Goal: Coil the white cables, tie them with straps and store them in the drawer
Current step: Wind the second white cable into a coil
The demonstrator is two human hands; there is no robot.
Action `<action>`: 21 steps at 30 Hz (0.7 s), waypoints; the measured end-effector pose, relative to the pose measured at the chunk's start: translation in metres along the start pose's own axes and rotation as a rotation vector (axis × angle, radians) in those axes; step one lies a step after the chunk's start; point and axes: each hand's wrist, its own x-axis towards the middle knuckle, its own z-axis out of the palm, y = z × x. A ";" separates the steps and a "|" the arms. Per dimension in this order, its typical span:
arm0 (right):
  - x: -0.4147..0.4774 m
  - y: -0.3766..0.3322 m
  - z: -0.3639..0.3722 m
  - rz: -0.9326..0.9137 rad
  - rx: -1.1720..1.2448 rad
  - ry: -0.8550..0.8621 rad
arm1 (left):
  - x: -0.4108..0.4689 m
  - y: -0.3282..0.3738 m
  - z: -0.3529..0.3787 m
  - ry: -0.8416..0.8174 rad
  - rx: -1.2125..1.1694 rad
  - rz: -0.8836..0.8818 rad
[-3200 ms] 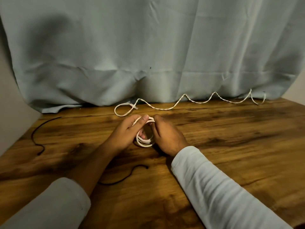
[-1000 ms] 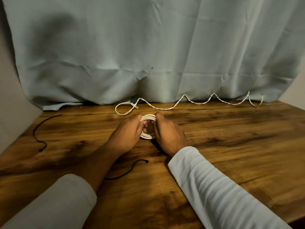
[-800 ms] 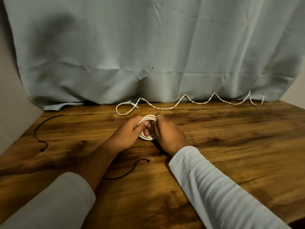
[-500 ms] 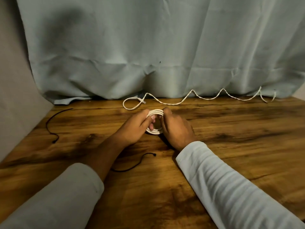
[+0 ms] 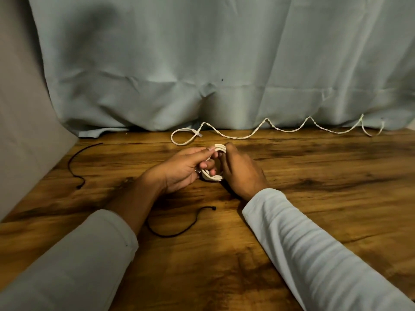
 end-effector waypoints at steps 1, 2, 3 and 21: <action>0.000 0.001 0.001 0.003 0.007 0.002 | 0.001 0.001 0.001 -0.011 -0.028 -0.008; 0.000 0.002 0.001 0.002 0.015 0.005 | 0.001 0.002 0.001 -0.018 -0.047 -0.015; -0.001 0.003 0.002 -0.005 0.025 0.010 | 0.002 0.003 0.000 -0.021 -0.056 -0.018; -0.021 -0.046 0.000 -0.352 0.376 -0.238 | -0.008 0.008 -0.056 0.350 -0.128 0.125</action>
